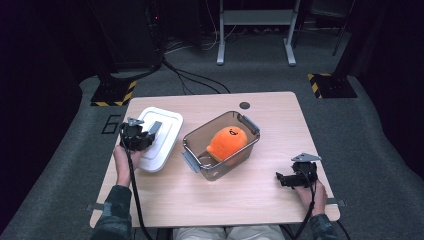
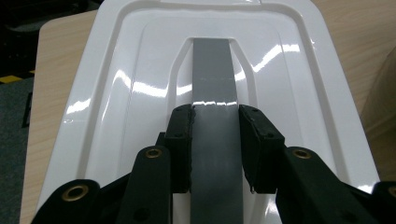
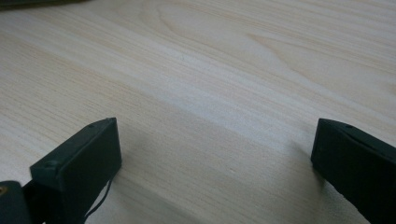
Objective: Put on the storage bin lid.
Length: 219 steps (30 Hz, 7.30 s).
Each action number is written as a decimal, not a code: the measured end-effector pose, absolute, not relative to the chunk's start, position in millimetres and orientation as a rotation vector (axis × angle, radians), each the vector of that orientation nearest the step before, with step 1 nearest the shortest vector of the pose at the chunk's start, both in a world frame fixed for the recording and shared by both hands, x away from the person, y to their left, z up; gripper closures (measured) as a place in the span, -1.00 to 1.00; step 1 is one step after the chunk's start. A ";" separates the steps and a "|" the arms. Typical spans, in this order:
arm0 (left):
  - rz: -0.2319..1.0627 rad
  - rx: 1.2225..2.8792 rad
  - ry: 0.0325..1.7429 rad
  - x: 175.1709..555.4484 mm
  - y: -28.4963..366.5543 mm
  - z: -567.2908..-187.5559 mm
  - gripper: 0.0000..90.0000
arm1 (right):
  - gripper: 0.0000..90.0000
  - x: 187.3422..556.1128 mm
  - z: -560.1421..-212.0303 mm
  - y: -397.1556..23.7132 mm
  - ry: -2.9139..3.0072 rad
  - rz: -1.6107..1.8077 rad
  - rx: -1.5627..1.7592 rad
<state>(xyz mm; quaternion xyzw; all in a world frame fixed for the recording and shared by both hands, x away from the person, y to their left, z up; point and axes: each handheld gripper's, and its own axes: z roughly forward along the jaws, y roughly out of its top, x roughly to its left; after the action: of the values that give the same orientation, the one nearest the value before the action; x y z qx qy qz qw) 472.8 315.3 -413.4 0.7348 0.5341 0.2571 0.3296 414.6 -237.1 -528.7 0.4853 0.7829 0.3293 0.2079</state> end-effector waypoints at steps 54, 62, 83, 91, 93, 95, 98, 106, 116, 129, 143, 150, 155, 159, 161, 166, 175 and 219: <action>0.655 1.971 1.179 479.3 258.2 -328.6 0.47 | -0.98 414.6 -528.7 -237.2 2.179 0.917 1.351; 0.636 1.993 1.140 480.5 244.0 -327.6 0.47 | -0.98 414.6 -528.7 -237.2 2.179 0.917 1.351; 0.578 2.045 1.058 483.9 208.3 -329.2 0.47 | -0.98 414.7 -528.7 -237.2 2.179 0.917 1.351; 0.560 2.068 1.031 483.9 197.5 -330.7 0.47 | -0.98 414.6 -528.6 -236.9 2.177 0.922 1.356; 0.556 2.070 1.026 484.0 195.8 -331.1 0.47 | -0.98 414.6 -528.6 -237.0 2.177 0.922 1.356; 0.552 2.075 1.020 484.2 194.6 -331.1 0.47 | -0.98 414.7 -528.7 -237.0 2.175 0.919 1.356; 0.547 2.078 1.018 484.1 193.0 -331.3 0.47 | -0.98 414.6 -528.6 -237.0 2.177 0.922 1.356; 0.527 2.085 1.007 485.1 188.0 -334.7 0.47 | -0.98 414.6 -528.6 -237.1 2.176 0.919 1.355; 0.490 2.106 0.972 484.2 175.7 -336.8 0.47 | -0.98 414.7 -528.6 -237.1 2.176 0.920 1.355; 0.451 2.141 0.919 482.1 154.1 -342.8 0.47 | -0.98 415.0 -528.6 -237.1 2.174 0.922 1.355; 0.402 2.203 0.878 483.1 134.5 -355.7 0.47 | -0.97 415.1 -528.5 -237.2 2.177 0.925 1.356; 0.369 2.239 0.849 482.9 124.4 -362.9 0.47 | -0.97 415.0 -528.3 -237.3 2.179 0.922 1.356; 0.349 2.256 0.833 485.9 120.0 -367.8 0.47 | -0.97 415.0 -528.4 -237.2 2.178 0.922 1.356; 0.336 2.266 0.820 487.5 117.6 -371.5 0.47 | -0.97 415.0 -528.3 -237.2 2.178 0.922 1.356; 0.327 2.274 0.810 488.5 116.9 -372.7 0.47 | -0.97 415.0 -528.3 -237.2 2.178 0.922 1.356; 0.313 2.289 0.800 489.6 114.5 -375.6 0.47 | -0.97 415.0 -528.3 -237.3 2.178 0.923 1.356; 0.294 2.312 0.755 493.2 113.7 -379.8 0.47 | -0.97 415.0 -528.4 -237.2 2.177 0.923 1.356; 0.433 2.065 0.954 456.7 216.3 -359.7 -0.72 | -0.96 415.1 -528.3 -237.3 2.174 0.922 1.358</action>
<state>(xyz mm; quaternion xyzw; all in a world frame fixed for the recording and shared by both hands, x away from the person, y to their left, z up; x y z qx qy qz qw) 456.7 216.3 -359.7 0.8169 0.3773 0.1713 0.4012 415.1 -237.3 -528.3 0.4876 0.7807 0.3313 0.2073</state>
